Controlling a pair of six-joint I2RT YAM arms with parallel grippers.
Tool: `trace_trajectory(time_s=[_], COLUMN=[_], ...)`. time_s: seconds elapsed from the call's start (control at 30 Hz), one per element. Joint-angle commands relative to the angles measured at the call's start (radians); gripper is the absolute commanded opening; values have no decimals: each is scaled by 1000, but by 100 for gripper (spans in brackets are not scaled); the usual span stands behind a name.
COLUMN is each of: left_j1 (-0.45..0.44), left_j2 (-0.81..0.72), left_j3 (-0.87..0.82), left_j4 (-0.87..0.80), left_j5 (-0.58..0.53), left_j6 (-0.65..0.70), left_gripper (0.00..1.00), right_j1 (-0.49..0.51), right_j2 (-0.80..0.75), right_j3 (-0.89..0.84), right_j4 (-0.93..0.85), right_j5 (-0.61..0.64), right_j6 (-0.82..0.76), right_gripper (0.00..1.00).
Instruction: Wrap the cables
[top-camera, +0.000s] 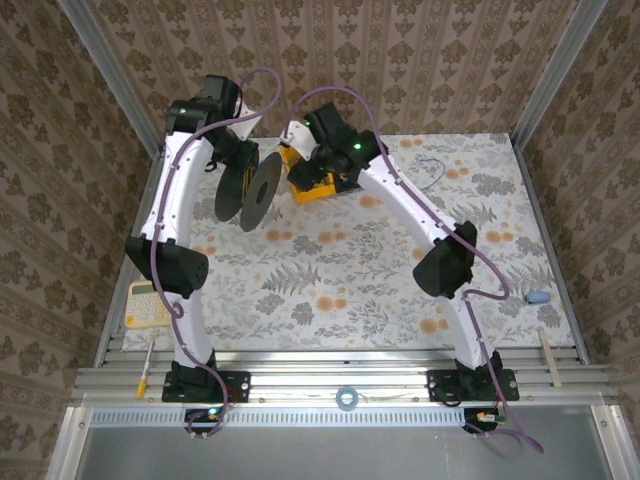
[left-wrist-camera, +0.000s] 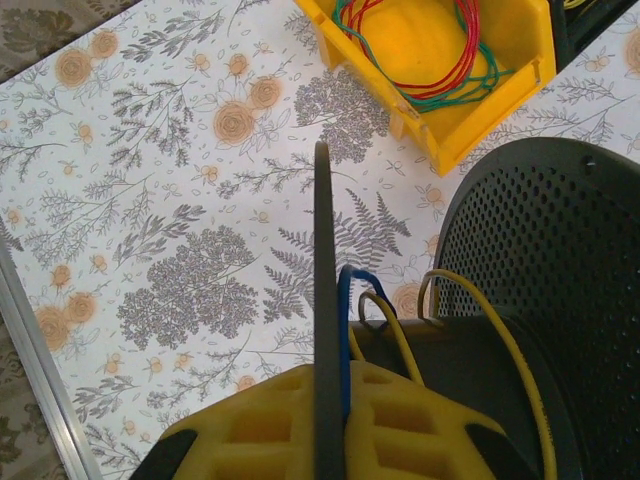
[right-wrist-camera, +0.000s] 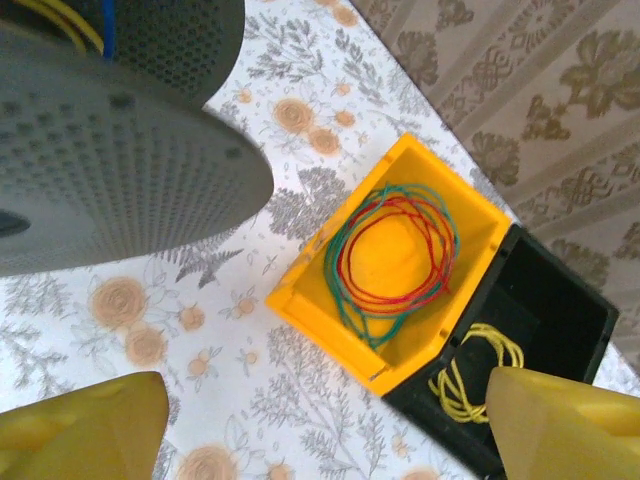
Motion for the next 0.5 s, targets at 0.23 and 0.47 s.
trace_trajectory(time_s=[0.23, 0.47], left_j1=[25, 46], left_j2=[-35, -51], left_j3=[86, 104], left_j4=[-47, -55], left_j5=[68, 93], left_j6=[30, 26], left_gripper=[0, 0], right_j1=[-77, -131], right_j2=[-302, -368], right_j3=[-390, -514], right_j4=[257, 272], right_j5=[-290, -308], right_j6=[-8, -16], right_gripper=[87, 81])
